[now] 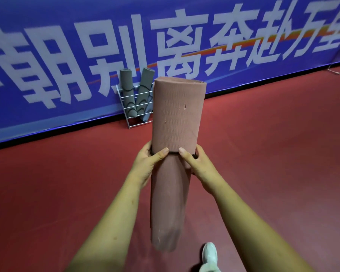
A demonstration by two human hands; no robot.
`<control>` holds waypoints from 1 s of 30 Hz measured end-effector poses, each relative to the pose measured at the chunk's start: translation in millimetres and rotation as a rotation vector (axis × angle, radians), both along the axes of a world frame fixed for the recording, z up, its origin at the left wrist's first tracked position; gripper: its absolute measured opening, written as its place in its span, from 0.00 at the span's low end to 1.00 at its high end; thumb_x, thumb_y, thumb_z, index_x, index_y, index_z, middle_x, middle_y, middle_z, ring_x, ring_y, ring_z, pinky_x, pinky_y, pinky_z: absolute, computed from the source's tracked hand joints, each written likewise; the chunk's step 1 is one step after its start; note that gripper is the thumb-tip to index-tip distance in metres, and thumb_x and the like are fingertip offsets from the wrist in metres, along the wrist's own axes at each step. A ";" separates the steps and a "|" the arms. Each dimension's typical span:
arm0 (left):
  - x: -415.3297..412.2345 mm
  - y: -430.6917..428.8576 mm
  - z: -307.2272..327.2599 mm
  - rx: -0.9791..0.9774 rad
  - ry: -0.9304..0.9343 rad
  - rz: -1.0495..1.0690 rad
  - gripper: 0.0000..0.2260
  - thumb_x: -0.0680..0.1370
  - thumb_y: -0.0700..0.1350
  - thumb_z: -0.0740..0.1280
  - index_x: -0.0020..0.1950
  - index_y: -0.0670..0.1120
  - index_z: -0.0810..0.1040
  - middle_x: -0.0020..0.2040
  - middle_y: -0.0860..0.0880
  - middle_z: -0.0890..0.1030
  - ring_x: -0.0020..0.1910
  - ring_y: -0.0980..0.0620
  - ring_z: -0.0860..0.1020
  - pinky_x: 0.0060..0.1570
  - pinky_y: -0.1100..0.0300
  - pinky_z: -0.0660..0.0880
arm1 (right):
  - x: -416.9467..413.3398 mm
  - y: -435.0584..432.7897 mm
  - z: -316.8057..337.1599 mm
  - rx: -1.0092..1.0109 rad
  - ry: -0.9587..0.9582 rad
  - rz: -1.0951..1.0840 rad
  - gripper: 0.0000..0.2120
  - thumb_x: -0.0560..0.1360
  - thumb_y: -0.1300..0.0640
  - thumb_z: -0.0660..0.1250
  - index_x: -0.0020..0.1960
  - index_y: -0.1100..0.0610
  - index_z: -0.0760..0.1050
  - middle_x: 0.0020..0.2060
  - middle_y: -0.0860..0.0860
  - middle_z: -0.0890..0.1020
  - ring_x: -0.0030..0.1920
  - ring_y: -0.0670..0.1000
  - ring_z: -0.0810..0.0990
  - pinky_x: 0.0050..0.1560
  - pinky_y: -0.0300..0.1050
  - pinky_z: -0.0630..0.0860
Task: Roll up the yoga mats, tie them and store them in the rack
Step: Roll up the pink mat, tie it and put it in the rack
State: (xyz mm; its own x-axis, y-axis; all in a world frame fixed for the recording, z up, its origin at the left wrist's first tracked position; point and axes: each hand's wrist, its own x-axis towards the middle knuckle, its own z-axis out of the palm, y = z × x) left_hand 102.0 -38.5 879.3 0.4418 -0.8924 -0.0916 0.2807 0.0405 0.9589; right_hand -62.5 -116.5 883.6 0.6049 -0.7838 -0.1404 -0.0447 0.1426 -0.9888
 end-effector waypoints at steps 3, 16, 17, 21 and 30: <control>12.7 -41.7 -6.9 0.038 -0.018 0.023 0.26 0.70 0.42 0.73 0.67 0.41 0.73 0.60 0.43 0.82 0.57 0.47 0.82 0.51 0.57 0.79 | 16.3 -48.6 -10.1 0.034 0.000 0.014 0.44 0.61 0.34 0.78 0.71 0.51 0.67 0.61 0.47 0.80 0.58 0.46 0.82 0.59 0.51 0.80; 78.8 -261.3 19.7 0.199 -0.233 0.195 0.43 0.54 0.58 0.80 0.65 0.48 0.70 0.58 0.49 0.82 0.54 0.54 0.82 0.58 0.53 0.78 | 92.9 -281.0 -0.1 0.097 -0.034 0.193 0.40 0.61 0.47 0.81 0.68 0.51 0.69 0.58 0.49 0.83 0.55 0.48 0.84 0.53 0.46 0.80; 85.3 -276.7 18.6 0.196 -0.251 0.191 0.43 0.54 0.57 0.81 0.66 0.48 0.70 0.58 0.50 0.82 0.54 0.55 0.82 0.57 0.54 0.78 | 98.4 -295.7 -0.9 0.099 -0.019 0.192 0.39 0.61 0.47 0.81 0.68 0.51 0.69 0.58 0.49 0.83 0.56 0.48 0.84 0.53 0.46 0.80; 126.5 -342.9 10.6 0.187 -0.277 0.183 0.45 0.55 0.58 0.81 0.69 0.49 0.68 0.59 0.53 0.81 0.56 0.56 0.81 0.60 0.53 0.77 | 127.4 -357.3 -3.2 0.084 0.023 0.239 0.33 0.65 0.47 0.78 0.67 0.49 0.72 0.58 0.48 0.83 0.55 0.46 0.84 0.45 0.37 0.78; 260.8 -515.6 -17.2 0.134 -0.345 0.206 0.44 0.54 0.59 0.80 0.67 0.50 0.69 0.59 0.53 0.81 0.54 0.59 0.81 0.55 0.59 0.77 | 254.6 -520.4 -20.2 -0.024 0.113 0.234 0.24 0.73 0.52 0.75 0.67 0.52 0.75 0.56 0.50 0.85 0.55 0.49 0.84 0.51 0.40 0.79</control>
State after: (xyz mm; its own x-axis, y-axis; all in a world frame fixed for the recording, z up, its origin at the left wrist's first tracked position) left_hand 362.8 -554.1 862.0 0.6351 -0.7723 -0.0161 -0.0590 -0.0693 0.9959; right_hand 192.1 -637.0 863.4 0.7517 -0.6282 -0.2005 -0.1844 0.0917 -0.9786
